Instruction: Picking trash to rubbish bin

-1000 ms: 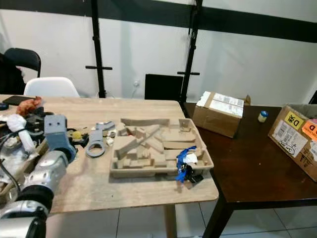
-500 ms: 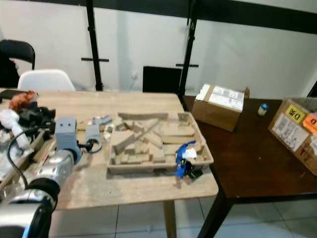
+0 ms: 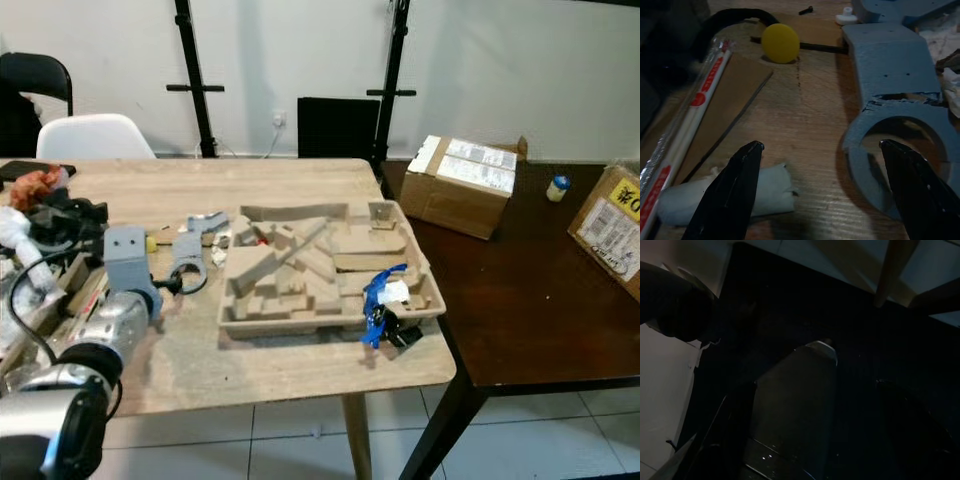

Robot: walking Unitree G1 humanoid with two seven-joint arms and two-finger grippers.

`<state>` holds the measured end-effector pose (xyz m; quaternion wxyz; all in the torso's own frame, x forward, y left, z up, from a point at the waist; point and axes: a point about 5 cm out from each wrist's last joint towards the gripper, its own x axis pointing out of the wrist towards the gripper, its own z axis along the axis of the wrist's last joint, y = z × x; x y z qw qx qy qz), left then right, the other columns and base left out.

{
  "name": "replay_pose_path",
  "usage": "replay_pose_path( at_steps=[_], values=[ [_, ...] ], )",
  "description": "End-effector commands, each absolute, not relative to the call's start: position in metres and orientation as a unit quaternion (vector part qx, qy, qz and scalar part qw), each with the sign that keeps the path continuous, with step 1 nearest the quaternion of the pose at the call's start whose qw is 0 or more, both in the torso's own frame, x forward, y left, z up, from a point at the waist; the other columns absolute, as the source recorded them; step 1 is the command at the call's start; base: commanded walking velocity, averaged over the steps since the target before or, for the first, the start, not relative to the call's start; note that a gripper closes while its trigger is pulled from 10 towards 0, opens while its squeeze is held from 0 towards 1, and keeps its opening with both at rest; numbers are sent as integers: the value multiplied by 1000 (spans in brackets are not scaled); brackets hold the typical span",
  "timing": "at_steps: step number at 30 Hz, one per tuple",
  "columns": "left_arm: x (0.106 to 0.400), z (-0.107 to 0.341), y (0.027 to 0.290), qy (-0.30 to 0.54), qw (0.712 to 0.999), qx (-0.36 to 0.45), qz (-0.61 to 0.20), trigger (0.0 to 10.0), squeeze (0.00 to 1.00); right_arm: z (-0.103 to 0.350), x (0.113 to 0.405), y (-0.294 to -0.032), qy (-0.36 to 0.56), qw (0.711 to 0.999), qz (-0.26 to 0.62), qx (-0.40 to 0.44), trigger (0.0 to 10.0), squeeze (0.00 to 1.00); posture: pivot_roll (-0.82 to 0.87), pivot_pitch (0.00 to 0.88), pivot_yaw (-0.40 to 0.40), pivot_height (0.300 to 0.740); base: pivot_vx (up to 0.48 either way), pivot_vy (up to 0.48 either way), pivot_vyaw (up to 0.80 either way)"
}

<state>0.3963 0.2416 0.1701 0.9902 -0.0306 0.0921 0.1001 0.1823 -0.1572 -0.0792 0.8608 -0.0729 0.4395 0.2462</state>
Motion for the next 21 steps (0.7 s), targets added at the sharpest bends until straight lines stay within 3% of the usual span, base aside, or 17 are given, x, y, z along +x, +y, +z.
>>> replay_pose_path(
  at_steps=[1,7,9,10,11,12,21],
  values=[
    [394,158,237,128,987,-24,89,10000,0,-88,165,-159,467,848,241,-63,10000,0,107,202,-26,740,0,0,0],
    [389,139,233,191,979,26,68,10000,0,-89,163,-159,470,847,240,-63,10000,0,105,201,-27,740,0,0,0],
    [383,129,235,226,971,38,65,6392,0,-88,164,-161,472,846,239,-67,10000,0,107,198,-32,740,0,0,0],
    [383,129,235,226,971,38,65,6392,0,-88,164,-161,472,846,239,-67,10000,0,107,198,-32,740,0,0,0],
    [381,127,240,237,968,41,77,2039,0,-88,164,-161,472,846,239,-68,10000,0,109,197,-34,740,0,0,0],
    [380,126,242,239,967,40,83,0,0,-88,165,-162,472,846,238,-68,10000,0,110,196,-34,740,0,0,0],
    [380,130,249,236,967,30,95,0,0,-87,167,-162,472,846,239,-71,10000,0,118,192,-40,740,0,0,0]
  ],
)
